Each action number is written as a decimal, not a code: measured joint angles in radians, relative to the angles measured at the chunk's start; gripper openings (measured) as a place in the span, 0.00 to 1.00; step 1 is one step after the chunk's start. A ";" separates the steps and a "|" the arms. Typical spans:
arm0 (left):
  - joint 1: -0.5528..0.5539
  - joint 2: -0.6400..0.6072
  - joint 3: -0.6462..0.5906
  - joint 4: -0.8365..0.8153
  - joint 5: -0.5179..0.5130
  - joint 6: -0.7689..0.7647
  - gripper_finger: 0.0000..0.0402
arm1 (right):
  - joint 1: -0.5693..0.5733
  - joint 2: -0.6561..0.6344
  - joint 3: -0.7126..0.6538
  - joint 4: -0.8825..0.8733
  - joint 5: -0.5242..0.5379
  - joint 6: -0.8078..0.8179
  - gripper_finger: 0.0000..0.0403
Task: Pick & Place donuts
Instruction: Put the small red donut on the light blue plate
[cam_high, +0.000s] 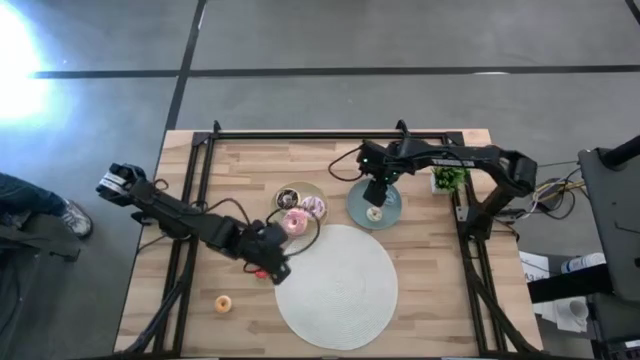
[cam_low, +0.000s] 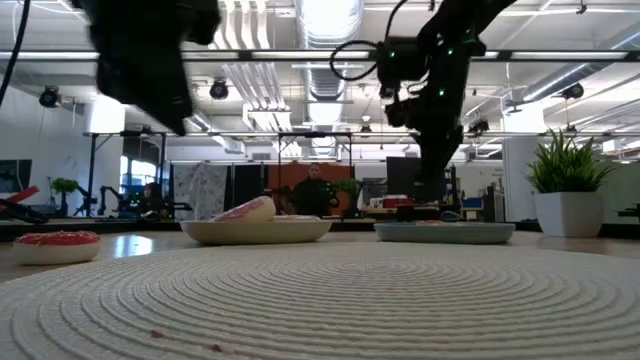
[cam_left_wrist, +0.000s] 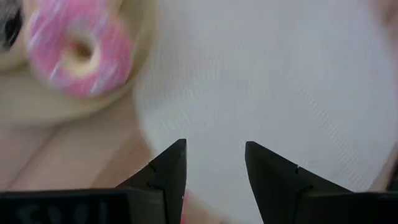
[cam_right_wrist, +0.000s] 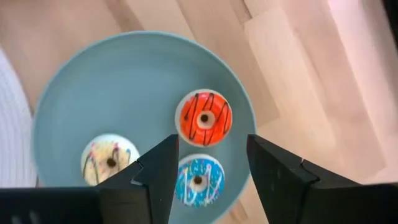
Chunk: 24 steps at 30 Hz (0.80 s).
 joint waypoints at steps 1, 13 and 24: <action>-0.019 -0.001 0.000 -0.032 0.006 -0.013 0.34 | 0.003 -0.017 -0.005 -0.001 0.000 -0.011 0.45; -0.254 0.087 -0.048 -0.096 -0.011 0.085 0.34 | 0.092 -0.249 -0.095 0.028 0.027 -0.051 0.45; -0.243 0.175 -0.085 -0.064 -0.004 0.100 0.34 | 0.139 -0.297 -0.165 0.033 0.046 0.035 0.45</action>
